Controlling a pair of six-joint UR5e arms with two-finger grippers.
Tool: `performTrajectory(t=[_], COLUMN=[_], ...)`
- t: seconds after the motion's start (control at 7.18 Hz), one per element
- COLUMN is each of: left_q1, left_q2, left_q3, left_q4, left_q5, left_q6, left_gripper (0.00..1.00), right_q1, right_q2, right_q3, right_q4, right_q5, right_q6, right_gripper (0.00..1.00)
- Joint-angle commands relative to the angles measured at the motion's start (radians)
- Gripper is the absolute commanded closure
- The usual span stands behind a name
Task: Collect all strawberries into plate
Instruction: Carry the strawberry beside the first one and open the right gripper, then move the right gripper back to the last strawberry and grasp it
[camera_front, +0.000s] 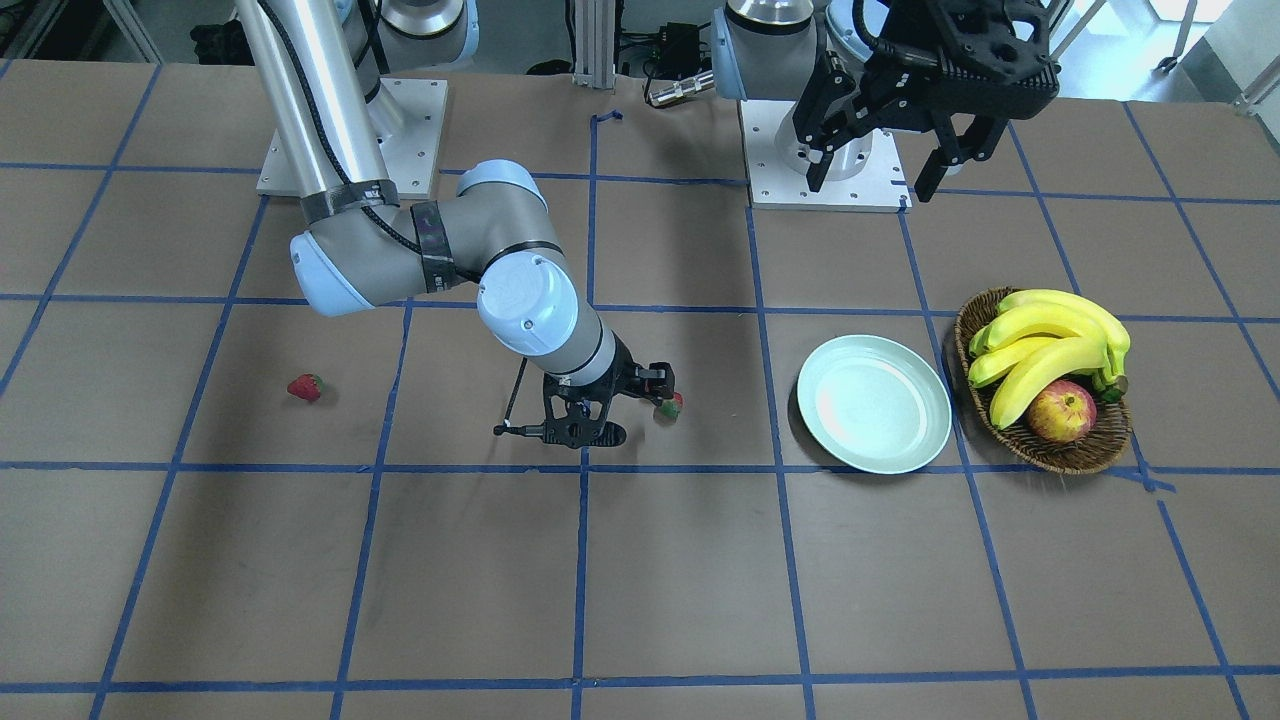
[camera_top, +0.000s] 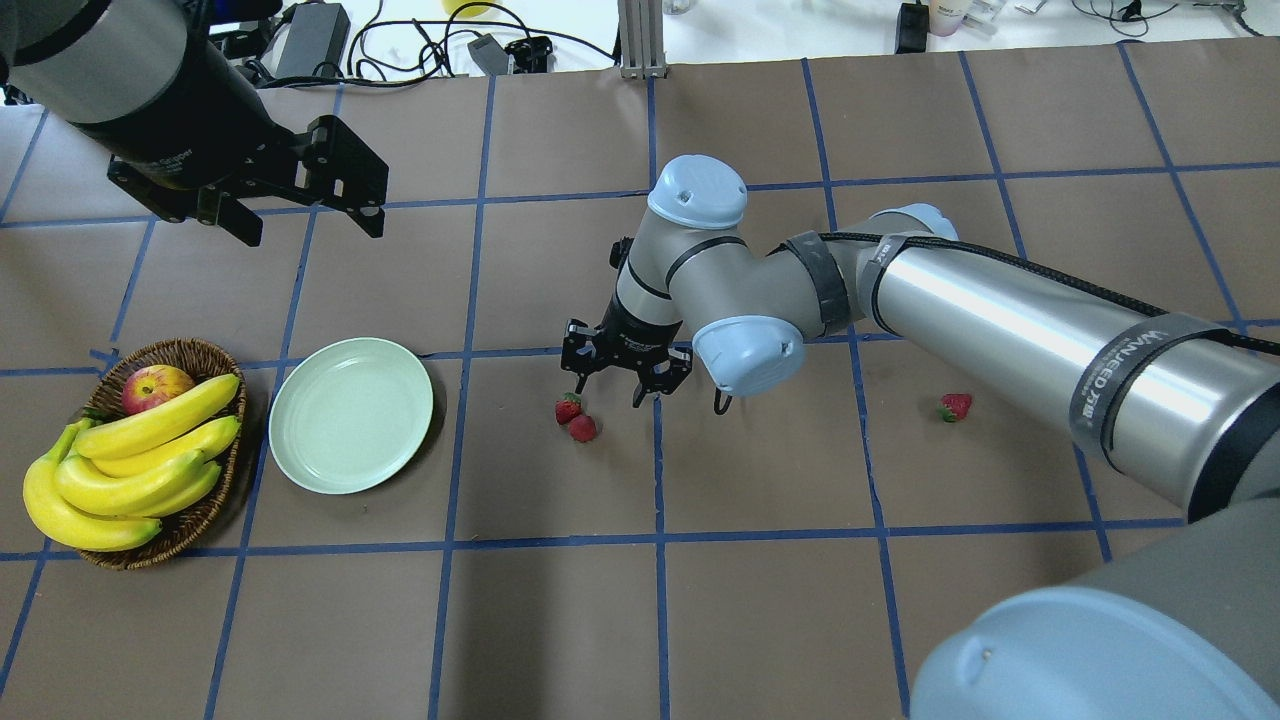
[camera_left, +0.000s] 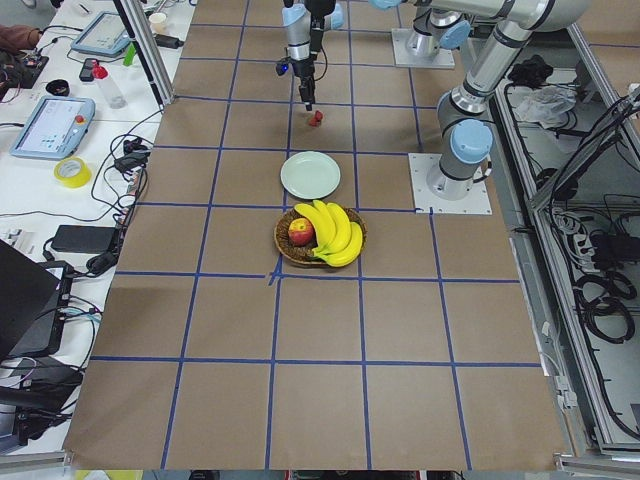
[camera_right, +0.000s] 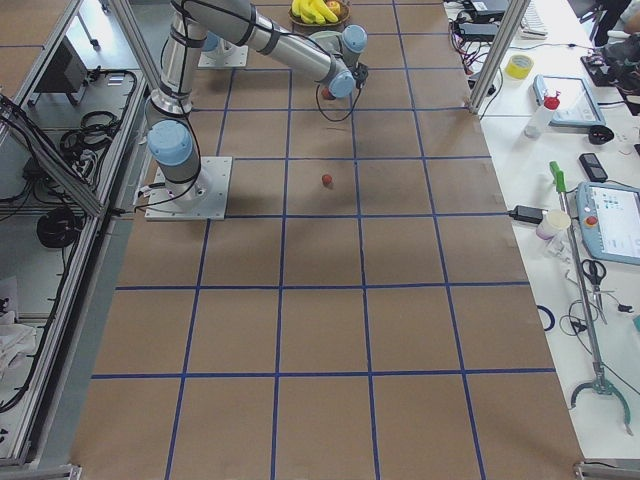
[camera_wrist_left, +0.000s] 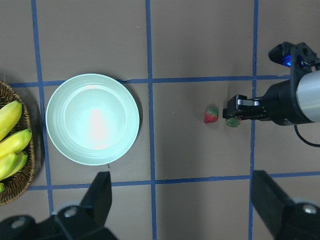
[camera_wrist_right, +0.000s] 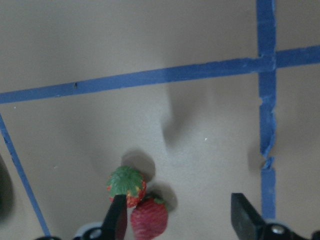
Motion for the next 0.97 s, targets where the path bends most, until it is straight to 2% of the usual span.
performTrajectory(t=[0.0, 0.14, 0.28, 0.42, 0.84], left_q1=[0.001, 0.000, 0.001, 0.000, -0.002], left_q2=[0.000, 0.000, 0.000, 0.000, -0.002], left_q3=[0.001, 0.001, 0.001, 0.001, 0.001], left_q4=[0.000, 0.000, 0.000, 0.003, 0.006], left_q5=[-0.001, 0.001, -0.001, -0.001, -0.001], left_q6=[0.000, 0.000, 0.000, 0.000, -0.002], left_gripper=[0.00, 0.00, 0.00, 0.00, 0.00], right_q1=[-0.031, -0.124, -0.248, -0.356, -0.617], right_q2=[-0.070, -0.129, -0.168, -0.232, -0.253], right_q3=[0.004, 0.010, 0.054, 0.126, 0.250], right_q4=[0.012, 0.032, 0.067, 0.052, 0.059], right_q5=[-0.153, -0.185, -0.236, -0.233, -0.241], right_q6=[-0.054, -0.064, -0.156, -0.298, -0.659], right_gripper=[0.00, 0.00, 0.00, 0.00, 0.02])
